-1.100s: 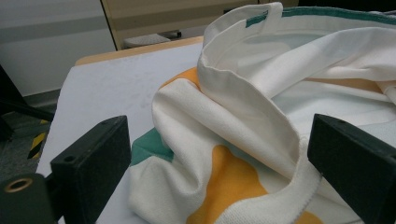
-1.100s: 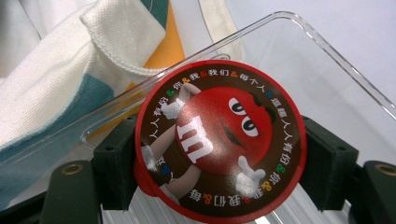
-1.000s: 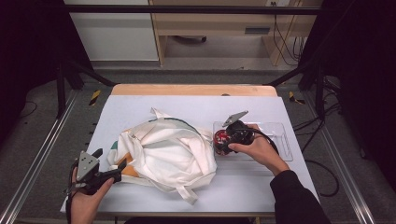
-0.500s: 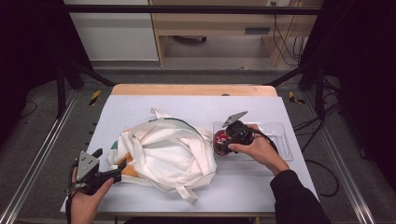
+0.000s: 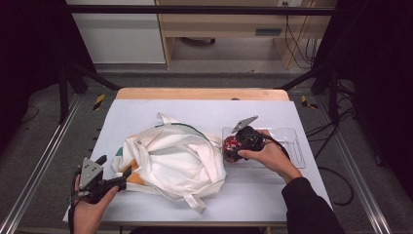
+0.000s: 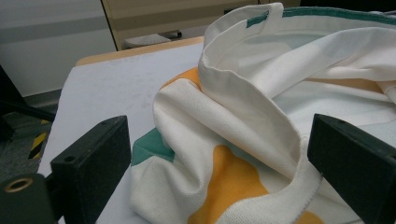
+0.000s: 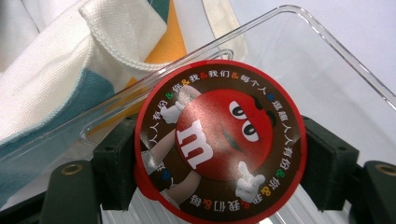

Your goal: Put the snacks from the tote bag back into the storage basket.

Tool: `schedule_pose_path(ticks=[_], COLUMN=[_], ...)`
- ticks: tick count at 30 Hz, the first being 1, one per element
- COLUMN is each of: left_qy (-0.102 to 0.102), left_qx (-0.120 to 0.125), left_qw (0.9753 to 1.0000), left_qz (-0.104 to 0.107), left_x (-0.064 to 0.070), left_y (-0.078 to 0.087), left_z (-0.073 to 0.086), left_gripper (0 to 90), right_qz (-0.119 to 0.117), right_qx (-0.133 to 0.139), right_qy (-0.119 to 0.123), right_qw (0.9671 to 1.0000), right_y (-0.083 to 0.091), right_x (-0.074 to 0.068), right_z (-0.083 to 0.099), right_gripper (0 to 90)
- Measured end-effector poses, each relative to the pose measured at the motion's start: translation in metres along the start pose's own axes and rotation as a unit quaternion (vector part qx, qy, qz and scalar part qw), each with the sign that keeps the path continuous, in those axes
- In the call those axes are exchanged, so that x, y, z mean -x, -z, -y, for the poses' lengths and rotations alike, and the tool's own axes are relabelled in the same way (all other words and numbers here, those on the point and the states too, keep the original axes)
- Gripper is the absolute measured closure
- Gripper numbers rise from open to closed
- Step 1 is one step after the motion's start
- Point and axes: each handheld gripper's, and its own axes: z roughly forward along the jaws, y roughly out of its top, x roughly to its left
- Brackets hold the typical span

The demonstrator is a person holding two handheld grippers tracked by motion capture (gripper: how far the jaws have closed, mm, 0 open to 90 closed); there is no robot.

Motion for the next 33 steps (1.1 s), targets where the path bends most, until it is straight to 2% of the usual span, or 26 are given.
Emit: schedule_pose_path(ticks=[5, 14, 23, 33], left_qy=[0.000, 0.001, 0.000, 0.000], left_qx=[0.000, 0.000, -0.001, -0.001], left_qw=[1.0000, 1.0000, 1.0000, 1.0000], left_qz=[0.000, 0.000, 0.000, 0.000], left_x=[-0.0002, -0.0006, -0.0005, -0.0005], left_y=[0.0001, 0.0003, 0.0001, 0.0003], left_z=[0.0001, 0.0001, 0.0002, 0.0002], left_gripper=[5.9, 5.9, 6.0, 6.0], right_qz=[-0.002, -0.008, -0.012, -0.019], right_qx=[-0.004, -0.004, -0.010, 0.000], right_qy=[0.000, 0.007, 0.015, 0.020], right_qw=[1.0000, 0.9999, 0.9998, 0.9996], right_y=[0.0003, 0.0007, 0.0051, 0.0081], right_x=[0.0002, -0.0001, 0.0018, 0.0031], right_z=[-0.0004, 0.0001, 0.0027, 0.0043], right_gripper=[24.3, 16.5, 15.1, 16.1])
